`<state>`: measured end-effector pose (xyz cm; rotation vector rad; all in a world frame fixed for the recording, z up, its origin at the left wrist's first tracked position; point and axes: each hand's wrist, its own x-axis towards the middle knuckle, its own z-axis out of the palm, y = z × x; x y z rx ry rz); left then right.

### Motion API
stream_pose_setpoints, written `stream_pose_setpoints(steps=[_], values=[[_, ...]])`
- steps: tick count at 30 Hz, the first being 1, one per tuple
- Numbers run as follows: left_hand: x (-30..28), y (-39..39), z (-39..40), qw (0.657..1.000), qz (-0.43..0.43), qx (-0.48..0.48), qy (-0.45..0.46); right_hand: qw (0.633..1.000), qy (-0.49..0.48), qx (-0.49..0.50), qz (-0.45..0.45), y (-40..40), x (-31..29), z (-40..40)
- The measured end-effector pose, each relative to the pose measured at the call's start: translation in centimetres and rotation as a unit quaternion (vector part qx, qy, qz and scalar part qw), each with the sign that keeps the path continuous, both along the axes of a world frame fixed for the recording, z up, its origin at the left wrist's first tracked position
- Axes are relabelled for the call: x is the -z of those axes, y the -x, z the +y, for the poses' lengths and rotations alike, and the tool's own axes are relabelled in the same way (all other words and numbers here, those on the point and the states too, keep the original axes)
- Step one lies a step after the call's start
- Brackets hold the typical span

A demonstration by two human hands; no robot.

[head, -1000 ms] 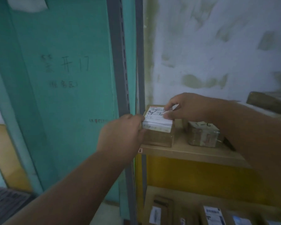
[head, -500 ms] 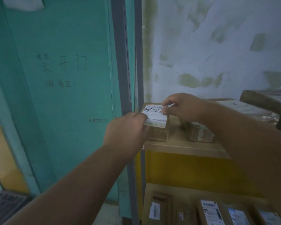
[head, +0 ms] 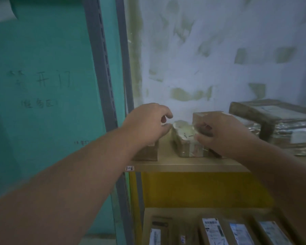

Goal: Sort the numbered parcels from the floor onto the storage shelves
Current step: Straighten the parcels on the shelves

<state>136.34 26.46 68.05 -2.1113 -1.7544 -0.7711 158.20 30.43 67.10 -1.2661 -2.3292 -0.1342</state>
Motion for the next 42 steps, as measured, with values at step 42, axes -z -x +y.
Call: stream_pose_setpoints(steps=[42], values=[[-3.1, -0.9, 10.3, 0.931, 0.24, 0.01, 0.276, 0.984, 0.069, 0.085, 0.142, 3.8, 5.4, -1.4]])
